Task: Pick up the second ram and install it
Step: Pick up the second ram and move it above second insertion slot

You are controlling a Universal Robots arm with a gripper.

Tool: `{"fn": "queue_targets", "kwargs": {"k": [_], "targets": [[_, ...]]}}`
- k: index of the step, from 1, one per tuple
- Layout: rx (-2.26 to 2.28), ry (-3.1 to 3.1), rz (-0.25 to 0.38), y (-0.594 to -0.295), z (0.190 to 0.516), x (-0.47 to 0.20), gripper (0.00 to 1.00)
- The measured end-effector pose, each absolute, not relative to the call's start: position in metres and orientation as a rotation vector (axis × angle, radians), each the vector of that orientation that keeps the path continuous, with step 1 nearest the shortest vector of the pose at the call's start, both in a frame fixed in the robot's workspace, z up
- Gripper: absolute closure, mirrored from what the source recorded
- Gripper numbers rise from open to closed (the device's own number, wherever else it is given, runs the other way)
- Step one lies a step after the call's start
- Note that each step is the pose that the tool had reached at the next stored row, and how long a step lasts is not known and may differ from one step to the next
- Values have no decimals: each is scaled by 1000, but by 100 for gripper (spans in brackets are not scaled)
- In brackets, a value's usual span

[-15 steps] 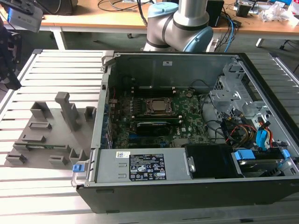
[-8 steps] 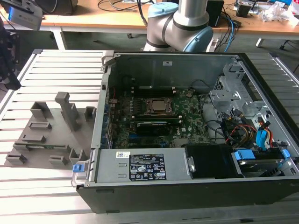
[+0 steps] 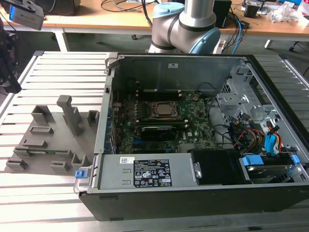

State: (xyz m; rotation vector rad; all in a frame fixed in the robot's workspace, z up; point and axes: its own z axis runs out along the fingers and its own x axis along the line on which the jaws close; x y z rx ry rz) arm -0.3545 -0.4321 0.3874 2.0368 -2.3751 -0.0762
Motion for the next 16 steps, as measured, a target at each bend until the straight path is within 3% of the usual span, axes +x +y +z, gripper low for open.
{"fn": "queue_targets", "kwargs": {"k": [4, 16], "targets": [[2037, -2375, -76, -432, 387, -354, 70], [2114, -2304, -76, -432, 385, -354, 70]]}}
